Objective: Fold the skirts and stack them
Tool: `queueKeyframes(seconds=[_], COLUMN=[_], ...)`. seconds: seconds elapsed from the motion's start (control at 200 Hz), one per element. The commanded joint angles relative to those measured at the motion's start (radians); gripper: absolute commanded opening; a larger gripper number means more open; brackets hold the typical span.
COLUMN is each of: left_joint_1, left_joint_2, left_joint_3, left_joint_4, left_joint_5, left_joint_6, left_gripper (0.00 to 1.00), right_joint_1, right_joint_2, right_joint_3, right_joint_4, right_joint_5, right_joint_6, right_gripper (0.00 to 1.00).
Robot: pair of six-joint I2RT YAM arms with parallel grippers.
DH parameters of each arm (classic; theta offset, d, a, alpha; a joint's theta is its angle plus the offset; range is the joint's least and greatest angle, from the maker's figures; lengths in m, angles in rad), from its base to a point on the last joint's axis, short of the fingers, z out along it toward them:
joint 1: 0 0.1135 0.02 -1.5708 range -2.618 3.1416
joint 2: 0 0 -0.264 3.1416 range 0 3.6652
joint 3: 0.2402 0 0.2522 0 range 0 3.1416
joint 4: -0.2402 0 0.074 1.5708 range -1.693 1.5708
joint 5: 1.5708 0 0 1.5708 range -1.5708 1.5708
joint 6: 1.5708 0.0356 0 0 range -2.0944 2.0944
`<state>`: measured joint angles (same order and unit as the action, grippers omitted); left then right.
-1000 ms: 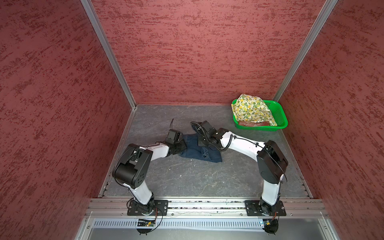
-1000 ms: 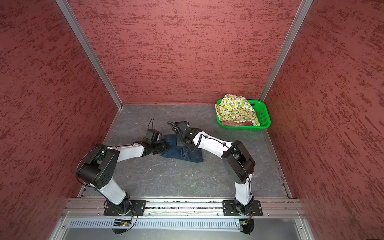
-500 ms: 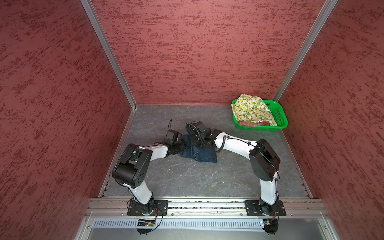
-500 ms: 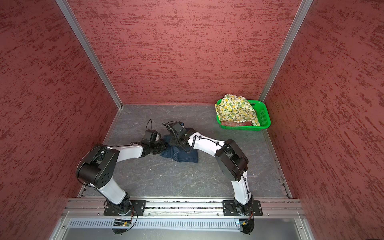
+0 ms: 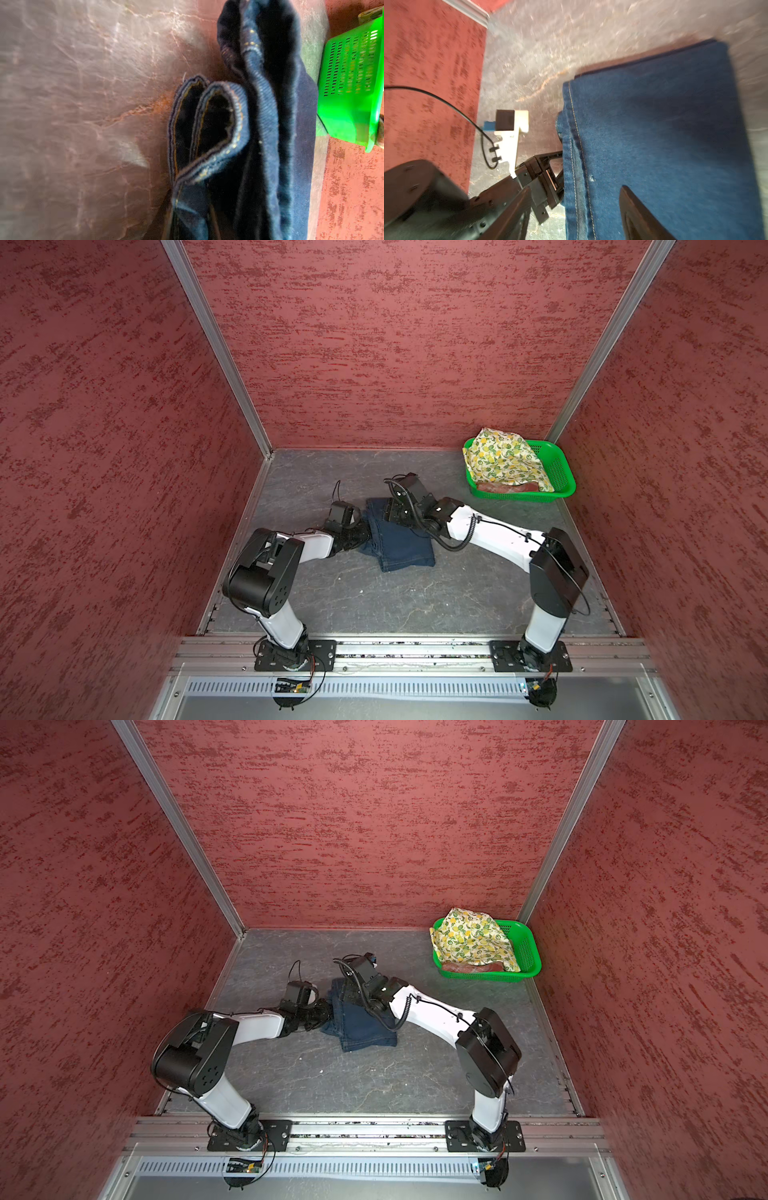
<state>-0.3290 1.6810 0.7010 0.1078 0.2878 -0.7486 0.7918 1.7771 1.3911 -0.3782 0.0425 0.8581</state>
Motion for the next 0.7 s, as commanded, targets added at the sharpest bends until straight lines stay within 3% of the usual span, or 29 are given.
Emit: queueKeyframes(seconds=[0.0, 0.195, 0.336, 0.381, 0.556, 0.696], left_joint_1=[-0.029, -0.090, -0.088, -0.065, 0.008, 0.014], left_joint_2=[0.036, 0.026, -0.038, -0.084, -0.273, -0.306], left_joint_3=[-0.048, -0.032, -0.057, -0.089, -0.135, -0.089], left_joint_4=[-0.137, -0.158, -0.235, -0.250, -0.332, -0.314], left_joint_5=[0.016, 0.020, -0.015, -0.037, -0.138, -0.119], left_joint_6=[-0.030, -0.046, -0.028, -0.039, -0.065, -0.046], left_gripper=[0.27, 0.34, 0.66, 0.72, 0.77, 0.81], right_joint_1=[-0.035, -0.110, -0.176, -0.188, -0.230, -0.238], right_joint_2=[-0.056, -0.141, -0.180, -0.189, -0.214, -0.213], right_joint_3=[-0.067, -0.193, -0.264, -0.276, -0.335, -0.366], right_joint_4=[0.027, 0.044, 0.047, 0.038, 0.042, 0.078], right_joint_5=[0.068, 0.071, 0.031, 0.034, 0.031, 0.005], right_joint_6=[0.026, -0.001, -0.076, -0.113, -0.195, -0.227], right_gripper=[0.69, 0.70, 0.71, 0.71, 0.72, 0.74])
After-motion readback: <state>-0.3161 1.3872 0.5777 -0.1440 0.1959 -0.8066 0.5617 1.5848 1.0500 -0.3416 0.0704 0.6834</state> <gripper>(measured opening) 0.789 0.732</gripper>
